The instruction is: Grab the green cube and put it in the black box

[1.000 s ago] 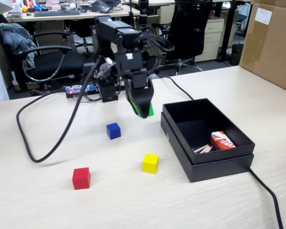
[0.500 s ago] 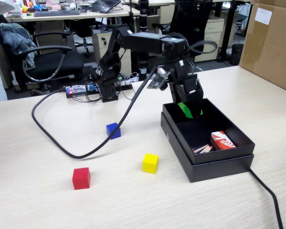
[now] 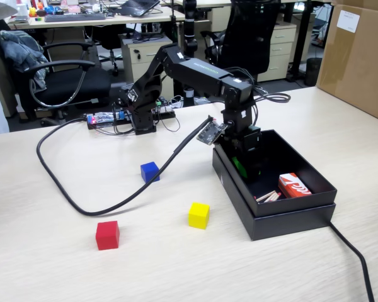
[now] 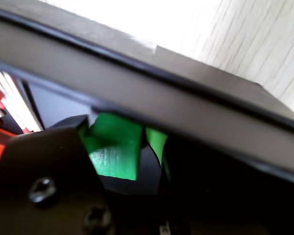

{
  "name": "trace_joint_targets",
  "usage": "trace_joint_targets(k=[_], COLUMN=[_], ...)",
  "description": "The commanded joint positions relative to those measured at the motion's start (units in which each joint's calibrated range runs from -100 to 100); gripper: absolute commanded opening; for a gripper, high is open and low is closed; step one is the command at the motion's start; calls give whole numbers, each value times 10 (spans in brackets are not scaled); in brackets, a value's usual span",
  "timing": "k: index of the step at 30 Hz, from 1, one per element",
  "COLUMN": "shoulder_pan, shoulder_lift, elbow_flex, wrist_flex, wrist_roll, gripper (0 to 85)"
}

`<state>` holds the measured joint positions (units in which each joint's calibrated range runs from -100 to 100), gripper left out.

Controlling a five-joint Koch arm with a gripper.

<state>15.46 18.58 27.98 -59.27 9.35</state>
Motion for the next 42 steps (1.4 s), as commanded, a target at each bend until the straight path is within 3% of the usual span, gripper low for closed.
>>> trace_joint_targets(k=[1,3,5,14,18,26,31,42], shoulder_pan=[1,0,0,-13,-28,-78,-96,-141], shoulder_lift=[-26,-31,-60,-334,-463,-749,-972,-1159], elbow_flex=[3,-4,-8,4,-23,-286,-482,-724], wrist_flex=[-4,-4,-4,-4,-4,36,37,127], wrist_roll=[0,0,0,-2,-21,-60,-61,-60], gripper=[310,431,468,465,464,493,495,501])
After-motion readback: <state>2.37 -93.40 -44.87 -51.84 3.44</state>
